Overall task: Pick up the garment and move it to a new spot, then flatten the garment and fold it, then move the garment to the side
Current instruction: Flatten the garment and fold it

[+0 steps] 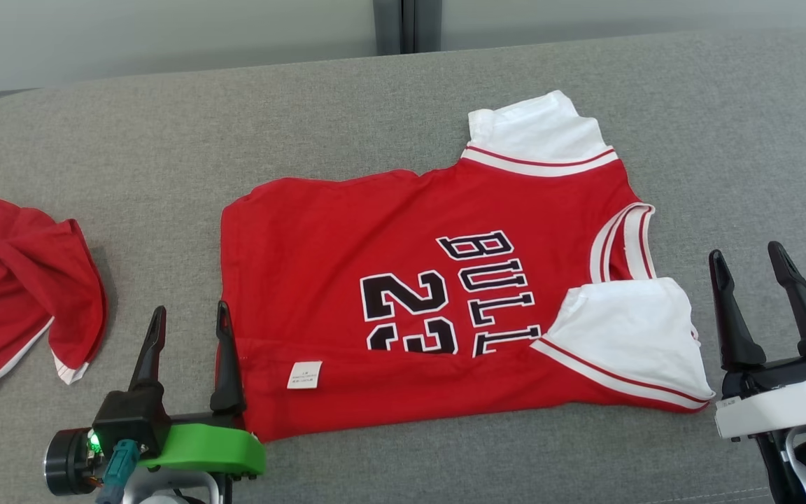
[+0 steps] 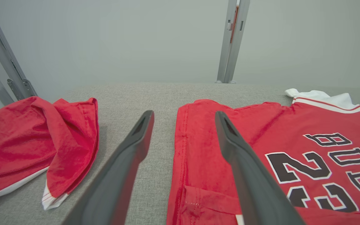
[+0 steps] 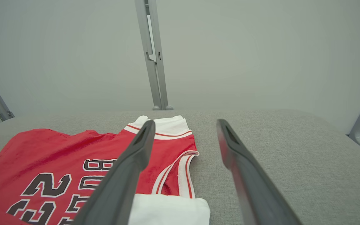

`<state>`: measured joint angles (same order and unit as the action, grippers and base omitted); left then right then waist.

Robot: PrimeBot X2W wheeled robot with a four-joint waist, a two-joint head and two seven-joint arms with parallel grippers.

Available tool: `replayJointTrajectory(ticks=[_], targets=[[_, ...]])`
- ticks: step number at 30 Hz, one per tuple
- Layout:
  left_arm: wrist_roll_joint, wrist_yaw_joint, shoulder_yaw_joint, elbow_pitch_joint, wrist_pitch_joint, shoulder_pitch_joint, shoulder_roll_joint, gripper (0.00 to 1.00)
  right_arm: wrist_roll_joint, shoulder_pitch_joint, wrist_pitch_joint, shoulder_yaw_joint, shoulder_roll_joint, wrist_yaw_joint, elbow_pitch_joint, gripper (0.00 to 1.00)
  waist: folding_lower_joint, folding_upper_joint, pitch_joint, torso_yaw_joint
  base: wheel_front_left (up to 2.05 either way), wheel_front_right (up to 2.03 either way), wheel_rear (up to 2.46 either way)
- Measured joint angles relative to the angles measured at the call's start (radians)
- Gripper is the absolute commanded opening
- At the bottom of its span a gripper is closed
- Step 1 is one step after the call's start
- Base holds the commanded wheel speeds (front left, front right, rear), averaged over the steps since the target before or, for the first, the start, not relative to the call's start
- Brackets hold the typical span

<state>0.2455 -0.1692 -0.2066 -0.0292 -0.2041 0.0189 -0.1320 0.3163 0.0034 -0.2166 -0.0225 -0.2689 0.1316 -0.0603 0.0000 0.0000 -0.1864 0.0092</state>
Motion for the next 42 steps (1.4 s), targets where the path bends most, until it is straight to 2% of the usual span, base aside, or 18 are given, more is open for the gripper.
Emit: replayJointTrajectory(ticks=[6, 9, 13, 17, 21, 29, 30, 31, 33, 39, 42], targets=[[0.0, 0.0, -0.001, 0.003, 0.019, 0.006, -0.016, 1.0, -0.001, 0.014, 0.017, -0.002, 0.008, 0.0, -0.027, 1.0, 0.0, 0.0, -0.009, -0.001, 0.0, 0.0, 0.0], [0.009, 0.024, -0.002, 0.003, 0.05, 0.065, -0.032, 1.0, 0.007, 0.011, 0.022, -0.004, 0.008, 0.0, -0.033, 1.0, 0.0, 0.0, -0.024, -0.001, 0.0, 0.0, 0.0], [0.037, 0.076, 0.004, -0.026, 0.118, 0.22, -0.061, 1.0, 0.014, -0.007, 0.022, -0.007, 0.004, 0.0, -0.041, 1.0, 0.0, 0.0, -0.057, -0.002, 0.0, 0.0, 0.0], [0.086, 0.143, 0.002, -0.166, 0.243, 0.389, -0.087, 1.0, 0.02, -0.036, 0.019, 0.008, 0.001, 0.0, -0.049, 1.0, 0.0, 0.0, -0.098, -0.007, 0.0, 0.0, 0.0], [0.129, 0.201, 0.002, -0.349, 0.302, 0.533, -0.095, 1.0, 0.03, -0.066, 0.012, 0.028, 0.001, 0.0, -0.039, 1.0, 0.0, 0.0, -0.141, -0.02, 0.0, 0.0, 0.0], [0.149, 0.263, -0.045, -0.652, 0.408, 0.693, -0.106, 1.0, 0.053, -0.097, -0.009, 0.054, 0.001, 0.0, 0.012, 1.0, 0.0002, 0.0, -0.2, -0.062, 0.0, 0.0, 0.0], [0.149, 0.268, -0.053, -0.677, 0.416, 0.705, -0.108, 0.83, 0.056, -0.1, -0.011, 0.055, -0.001, 0.0, 0.02, 1.0, 0.0002, 0.0, -0.205, -0.067, 0.0, 0.0, 0.0], [0.149, 0.273, -0.06, -0.697, 0.425, 0.716, -0.108, 0.47, 0.059, -0.103, -0.015, 0.055, -0.003, 0.0, 0.028, 1.0, 0.0002, 0.0, -0.209, -0.072, 0.0, 0.0, 0.0], [0.149, 0.277, -0.073, -0.724, 0.427, 0.74, -0.11, 0.0, 0.063, -0.112, -0.017, 0.053, -0.009, 0.0, 0.043, 1.0, 0.0002, 0.0, -0.215, -0.076, 0.0, 0.0, 0.0], [0.148, 0.292, -0.119, -0.778, 0.412, 0.776, -0.109, 0.0, 0.092, -0.173, -0.025, 0.053, -0.043, 0.0, 0.115, 1.0, 0.0001, 0.0, -0.218, -0.072, 0.0, 0.0, 0.0], [0.136, 0.288, -0.127, -0.79, 0.369, 0.789, -0.107, 0.0, 0.111, -0.242, -0.03, 0.058, -0.072, 0.0, 0.161, 1.0, 0.0001, 0.0, -0.22, -0.066, 0.0, 0.0, 0.0]])
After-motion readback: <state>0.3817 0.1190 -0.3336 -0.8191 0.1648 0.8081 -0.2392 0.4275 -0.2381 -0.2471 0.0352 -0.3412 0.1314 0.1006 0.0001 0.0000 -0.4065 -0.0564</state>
